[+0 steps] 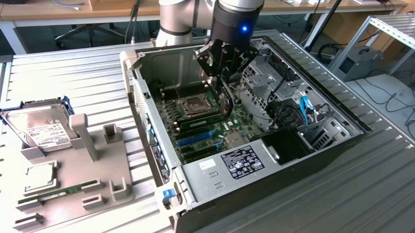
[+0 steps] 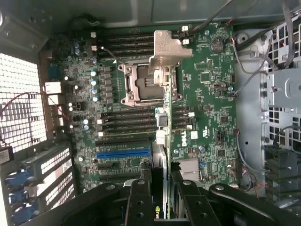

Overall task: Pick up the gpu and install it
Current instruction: 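Pick up the gpu and move the gpu toward the slot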

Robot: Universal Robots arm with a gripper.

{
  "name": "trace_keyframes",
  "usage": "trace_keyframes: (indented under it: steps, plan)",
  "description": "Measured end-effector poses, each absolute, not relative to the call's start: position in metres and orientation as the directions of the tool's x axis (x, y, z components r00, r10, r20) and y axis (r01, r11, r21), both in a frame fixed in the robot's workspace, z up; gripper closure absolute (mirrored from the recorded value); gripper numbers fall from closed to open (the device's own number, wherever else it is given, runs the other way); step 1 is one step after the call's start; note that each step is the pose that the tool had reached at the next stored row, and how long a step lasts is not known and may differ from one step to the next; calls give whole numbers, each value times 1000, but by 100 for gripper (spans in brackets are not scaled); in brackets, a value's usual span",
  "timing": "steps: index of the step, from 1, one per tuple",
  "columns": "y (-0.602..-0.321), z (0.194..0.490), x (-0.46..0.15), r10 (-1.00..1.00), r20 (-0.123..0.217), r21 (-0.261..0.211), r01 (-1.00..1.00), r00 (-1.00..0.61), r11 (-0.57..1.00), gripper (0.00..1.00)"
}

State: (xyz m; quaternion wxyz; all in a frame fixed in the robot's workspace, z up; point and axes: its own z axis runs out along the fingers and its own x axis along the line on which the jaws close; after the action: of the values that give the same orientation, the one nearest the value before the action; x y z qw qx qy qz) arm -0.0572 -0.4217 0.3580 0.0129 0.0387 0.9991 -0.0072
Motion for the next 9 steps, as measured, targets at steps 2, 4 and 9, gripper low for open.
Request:
trace_keyframes:
  steps: [2,4,9]
  plan:
    - [-421,357,-54,77,-26,-13,77,-997,997,74]
    - [-420,356,-52,77,-26,-13,77,-997,997,74]
    - [-418,355,-47,77,-26,-13,77,-997,997,74]
